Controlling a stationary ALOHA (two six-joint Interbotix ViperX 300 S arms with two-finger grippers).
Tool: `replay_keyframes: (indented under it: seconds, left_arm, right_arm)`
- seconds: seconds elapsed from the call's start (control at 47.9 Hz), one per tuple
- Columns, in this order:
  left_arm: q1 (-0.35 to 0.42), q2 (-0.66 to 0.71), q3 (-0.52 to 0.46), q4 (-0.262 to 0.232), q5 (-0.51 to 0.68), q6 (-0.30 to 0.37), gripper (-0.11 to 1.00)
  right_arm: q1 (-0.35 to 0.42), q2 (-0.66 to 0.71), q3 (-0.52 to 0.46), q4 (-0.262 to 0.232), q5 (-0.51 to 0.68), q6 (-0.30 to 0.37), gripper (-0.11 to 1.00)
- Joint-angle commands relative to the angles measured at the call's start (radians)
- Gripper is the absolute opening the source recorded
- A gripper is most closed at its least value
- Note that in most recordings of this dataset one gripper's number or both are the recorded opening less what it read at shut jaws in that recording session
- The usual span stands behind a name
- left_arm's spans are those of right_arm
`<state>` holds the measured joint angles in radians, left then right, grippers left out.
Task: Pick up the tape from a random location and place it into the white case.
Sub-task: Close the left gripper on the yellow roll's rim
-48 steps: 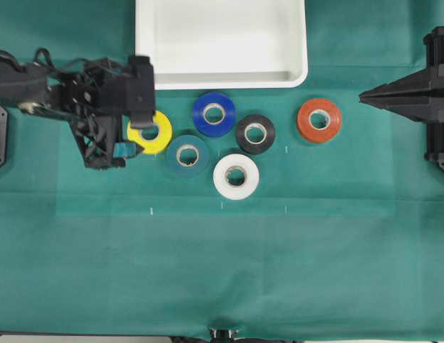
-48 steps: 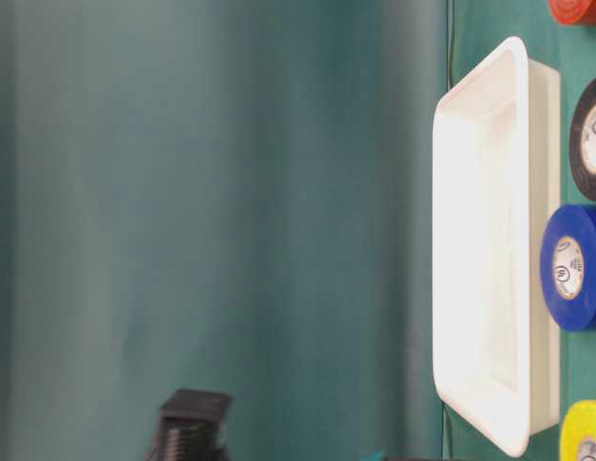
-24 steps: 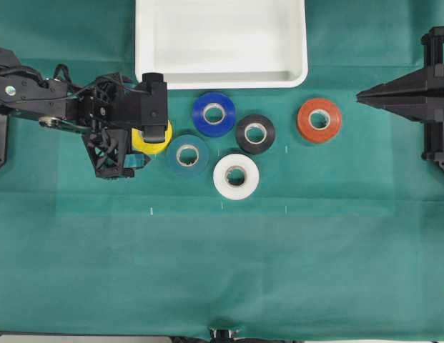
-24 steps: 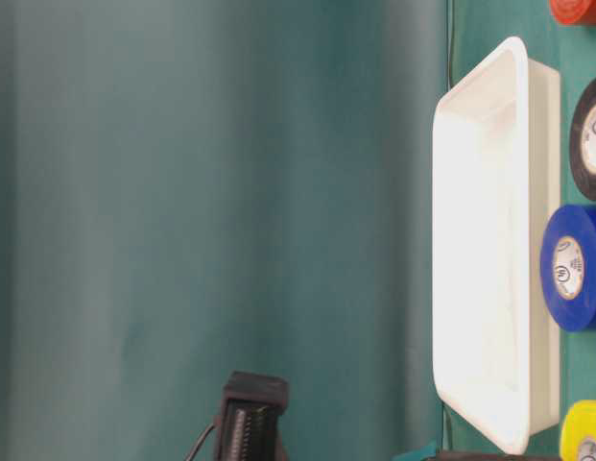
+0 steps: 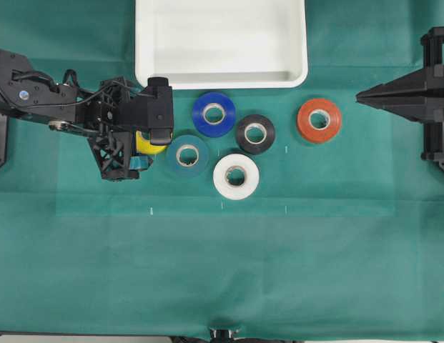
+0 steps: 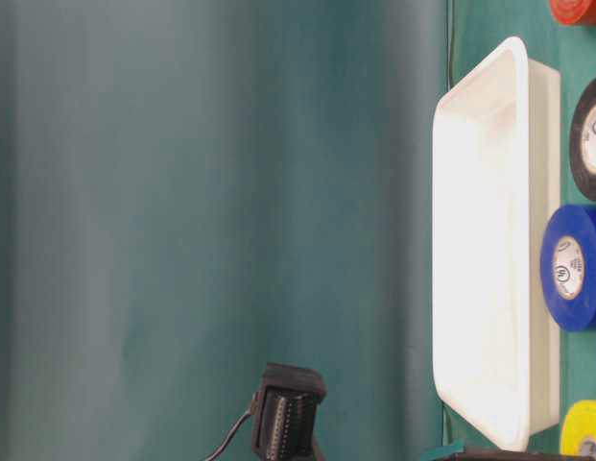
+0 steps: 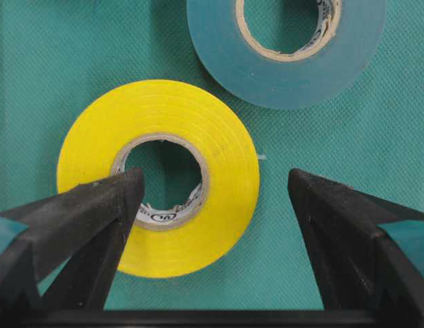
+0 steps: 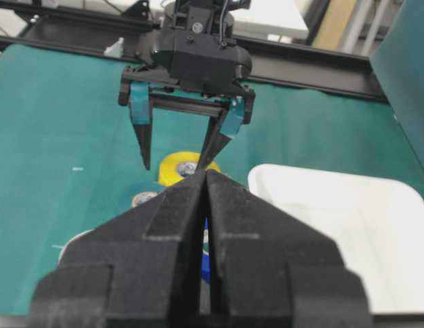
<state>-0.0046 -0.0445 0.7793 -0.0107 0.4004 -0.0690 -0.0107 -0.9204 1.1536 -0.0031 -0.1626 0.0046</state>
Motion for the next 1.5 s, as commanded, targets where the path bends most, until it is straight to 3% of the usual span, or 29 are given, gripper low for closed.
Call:
replay_keyframes:
  seconds: [0.0,0.626,0.731,0.856,0.919,1.483]
  left_arm:
    - [0.002,0.002,0.011,0.000,-0.011,-0.002,0.99]
    - [0.002,0.014,0.017,0.000,-0.029,-0.012,0.95]
    - [0.002,0.012,0.017,0.000,-0.038,-0.012,0.77]
    - [0.002,0.011,0.017,0.002,-0.037,-0.011,0.38]
    - [0.002,0.012,0.017,0.002,-0.038,-0.008,0.24]
    - [0.002,0.011,0.014,0.002,-0.038,-0.006,0.24]
  right_arm:
    - [-0.002,0.005,-0.021,-0.002,-0.005,-0.002,0.00]
    - [0.000,0.006,-0.021,-0.002,-0.005,-0.002,0.00]
    - [0.000,0.006,-0.021,-0.002,-0.005,-0.002,0.00]
    - [0.000,0.006,-0.021,-0.002,-0.005,-0.002,0.00]
    - [0.000,0.006,-0.021,-0.002,-0.005,-0.002,0.00]
    - [-0.002,0.008,-0.021,-0.002,-0.005,-0.002,0.00]
